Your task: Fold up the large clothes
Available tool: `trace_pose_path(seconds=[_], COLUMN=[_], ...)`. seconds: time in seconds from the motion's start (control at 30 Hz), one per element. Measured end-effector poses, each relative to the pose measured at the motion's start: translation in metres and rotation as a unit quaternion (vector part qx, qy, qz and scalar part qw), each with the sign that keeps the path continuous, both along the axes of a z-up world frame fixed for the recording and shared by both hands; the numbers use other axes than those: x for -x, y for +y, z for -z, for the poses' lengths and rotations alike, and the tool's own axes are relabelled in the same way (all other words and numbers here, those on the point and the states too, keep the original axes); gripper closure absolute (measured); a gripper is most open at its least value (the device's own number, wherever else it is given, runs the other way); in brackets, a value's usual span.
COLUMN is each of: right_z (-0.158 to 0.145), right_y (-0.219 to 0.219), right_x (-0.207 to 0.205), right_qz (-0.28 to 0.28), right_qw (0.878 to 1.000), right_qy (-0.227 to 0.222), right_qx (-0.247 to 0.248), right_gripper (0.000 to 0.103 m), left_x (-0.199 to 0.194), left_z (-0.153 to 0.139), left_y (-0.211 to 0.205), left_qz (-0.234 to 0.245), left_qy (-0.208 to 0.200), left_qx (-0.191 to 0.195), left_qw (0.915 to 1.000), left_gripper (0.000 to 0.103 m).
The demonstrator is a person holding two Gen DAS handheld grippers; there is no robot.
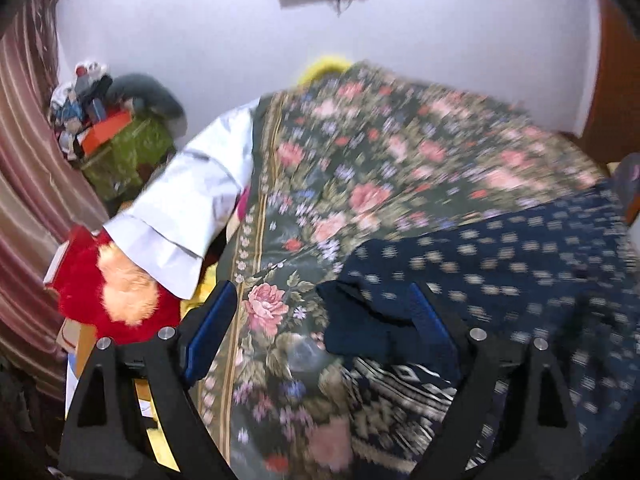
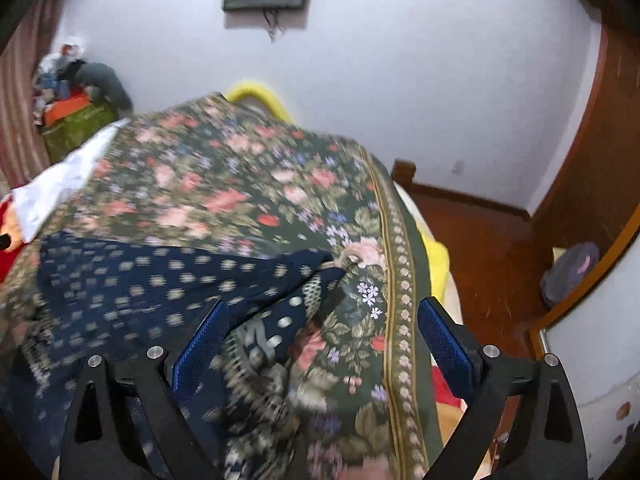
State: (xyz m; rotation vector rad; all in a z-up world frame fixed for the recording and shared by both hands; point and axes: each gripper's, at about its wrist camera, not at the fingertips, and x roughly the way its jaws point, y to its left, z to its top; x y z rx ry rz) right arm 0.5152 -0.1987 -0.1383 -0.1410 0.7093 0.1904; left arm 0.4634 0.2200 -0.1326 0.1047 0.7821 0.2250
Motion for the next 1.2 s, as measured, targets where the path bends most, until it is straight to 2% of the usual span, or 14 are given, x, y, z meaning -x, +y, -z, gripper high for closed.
trace_pose_path(seconds=[0.13, 0.27, 0.4, 0.53, 0.67, 0.8, 1.07, 1.2], right_z=[-0.041, -0.066, -0.081, -0.083, -0.066, -0.034, 0.05, 0.078], right_y=[-0.002, 0.0, 0.001, 0.002, -0.001, -0.004, -0.012, -0.018], right_x=[0.061, 0.117, 0.172, 0.218, 0.252, 0.269, 0.277, 0.277], right_qz=[-0.035, -0.061, -0.077, -0.101, -0.109, -0.104, -0.071, -0.06], right_qw=[0.999, 0.996, 0.995, 0.992, 0.991, 0.991, 0.98, 0.967], right_qy=[-0.021, -0.034, -0.039, -0.032, -0.016, 0.025, 0.163, 0.215], right_qx=[-0.035, -0.049, -0.059, -0.07, -0.08, -0.078, -0.084, -0.127], right_gripper=[0.008, 0.007, 0.006, 0.006, 0.005, 0.005, 0.005, 0.005], left_x=[0.05, 0.098, 0.142, 0.179, 0.205, 0.224, 0.246, 0.252], left_z=[-0.034, -0.055, -0.06, -0.048, -0.03, -0.002, 0.064, 0.104], left_y=[-0.022, -0.043, -0.059, -0.066, -0.063, -0.058, -0.036, -0.028], left_qz=[0.024, 0.043, 0.057, 0.057, 0.048, 0.036, -0.005, -0.025], left_qy=[-0.034, -0.05, -0.054, -0.043, -0.025, 0.006, 0.084, 0.13], left_qx=[0.031, 0.054, 0.063, 0.077, 0.105, 0.112, 0.141, 0.156], left_qw=[0.9986, 0.9964, 0.9949, 0.9945, 0.993, 0.993, 0.9864, 0.9789], left_gripper=[0.015, 0.015, 0.015, 0.015, 0.015, 0.015, 0.015, 0.015])
